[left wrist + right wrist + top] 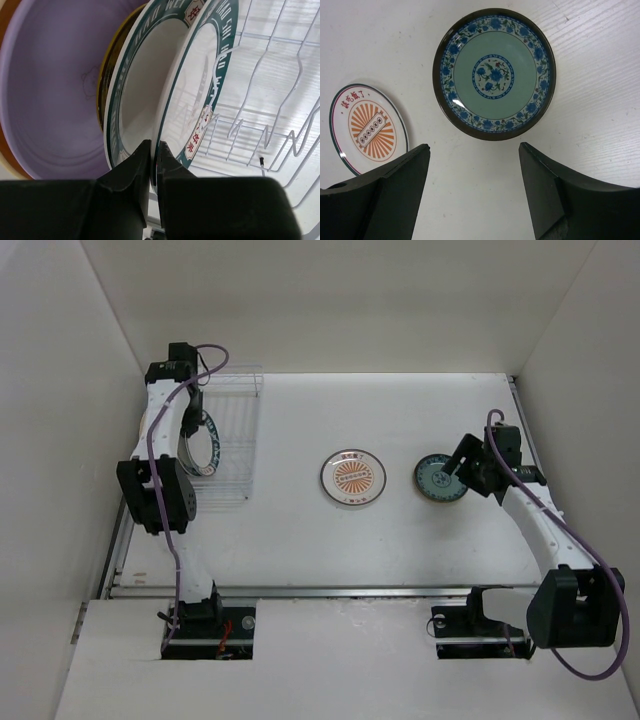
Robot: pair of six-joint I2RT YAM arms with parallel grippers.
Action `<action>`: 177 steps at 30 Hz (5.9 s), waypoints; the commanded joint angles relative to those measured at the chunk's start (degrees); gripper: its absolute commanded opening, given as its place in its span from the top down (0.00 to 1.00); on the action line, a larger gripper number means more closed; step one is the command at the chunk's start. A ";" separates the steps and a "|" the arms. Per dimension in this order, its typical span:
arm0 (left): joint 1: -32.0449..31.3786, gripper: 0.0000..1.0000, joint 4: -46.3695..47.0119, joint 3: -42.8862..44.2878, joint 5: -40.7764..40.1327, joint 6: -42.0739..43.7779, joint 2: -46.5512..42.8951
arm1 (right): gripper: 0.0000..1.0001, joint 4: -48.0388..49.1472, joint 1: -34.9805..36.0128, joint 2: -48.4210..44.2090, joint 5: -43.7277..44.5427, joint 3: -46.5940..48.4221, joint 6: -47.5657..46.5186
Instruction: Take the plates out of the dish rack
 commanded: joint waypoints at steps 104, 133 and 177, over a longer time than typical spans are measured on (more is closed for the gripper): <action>-5.62 0.01 1.75 -14.03 -8.16 5.56 -25.10 | 0.33 -1.79 29.28 40.18 9.76 26.17 -1.67; 1.68 0.59 -1.16 -3.66 7.48 5.12 -11.74 | 0.25 -0.82 29.81 21.45 7.14 24.67 -7.12; -10.43 1.00 -19.26 1.36 37.92 10.72 -20.62 | 0.00 15.33 29.19 22.32 -30.12 31.45 -7.49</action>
